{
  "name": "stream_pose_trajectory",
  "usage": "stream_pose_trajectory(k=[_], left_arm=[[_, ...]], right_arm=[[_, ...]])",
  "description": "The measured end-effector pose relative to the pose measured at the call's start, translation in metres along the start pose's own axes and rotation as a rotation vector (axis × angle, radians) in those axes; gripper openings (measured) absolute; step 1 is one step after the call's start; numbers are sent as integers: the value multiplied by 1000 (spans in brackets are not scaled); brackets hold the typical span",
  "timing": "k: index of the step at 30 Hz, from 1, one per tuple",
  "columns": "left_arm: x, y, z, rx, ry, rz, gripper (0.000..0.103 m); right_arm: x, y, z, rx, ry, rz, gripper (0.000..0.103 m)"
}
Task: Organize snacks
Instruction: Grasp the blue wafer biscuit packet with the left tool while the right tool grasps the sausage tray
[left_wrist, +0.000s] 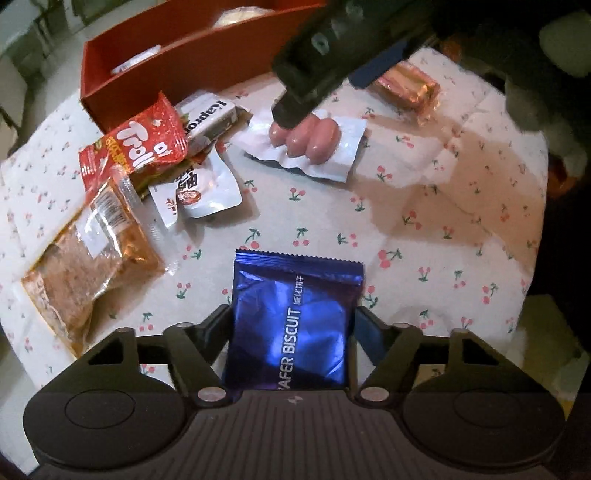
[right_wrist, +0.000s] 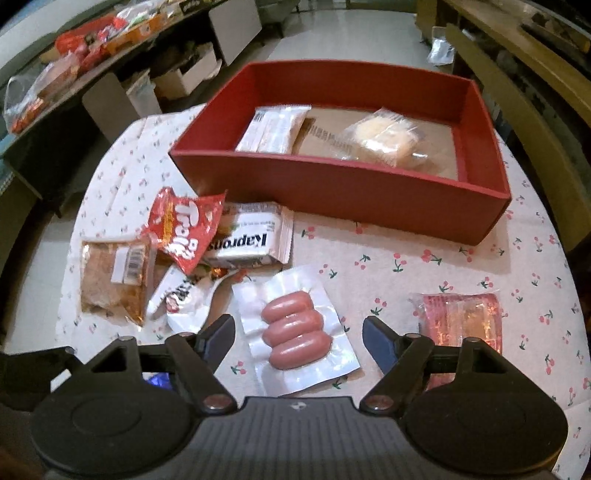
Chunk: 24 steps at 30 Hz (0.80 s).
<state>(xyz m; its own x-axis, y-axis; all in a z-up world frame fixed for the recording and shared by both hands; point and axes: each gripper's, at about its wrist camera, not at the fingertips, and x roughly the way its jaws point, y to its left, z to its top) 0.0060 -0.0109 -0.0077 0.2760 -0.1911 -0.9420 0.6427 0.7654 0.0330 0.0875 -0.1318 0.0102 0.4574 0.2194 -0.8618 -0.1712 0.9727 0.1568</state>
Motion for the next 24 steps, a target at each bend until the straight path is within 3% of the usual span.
stream_pose_trajectory(k=[12, 15, 22, 23, 24], left_arm=[[-15, 42, -7, -178, -21, -38, 72], [-10, 45, -7, -201, -5, -53, 73], [-5, 45, -1, -213, -3, -52, 73], [-5, 46, -1, -217, -3, -48, 73], [-4, 46, 0, -221, -2, -46, 73]], right_arm=[[31, 11, 9, -148, 62, 9, 98], [45, 11, 7, -168, 89, 12, 103], [49, 25, -2, -228, 60, -52, 103], [47, 25, -3, -219, 54, -55, 99], [44, 25, -4, -212, 47, -49, 87]])
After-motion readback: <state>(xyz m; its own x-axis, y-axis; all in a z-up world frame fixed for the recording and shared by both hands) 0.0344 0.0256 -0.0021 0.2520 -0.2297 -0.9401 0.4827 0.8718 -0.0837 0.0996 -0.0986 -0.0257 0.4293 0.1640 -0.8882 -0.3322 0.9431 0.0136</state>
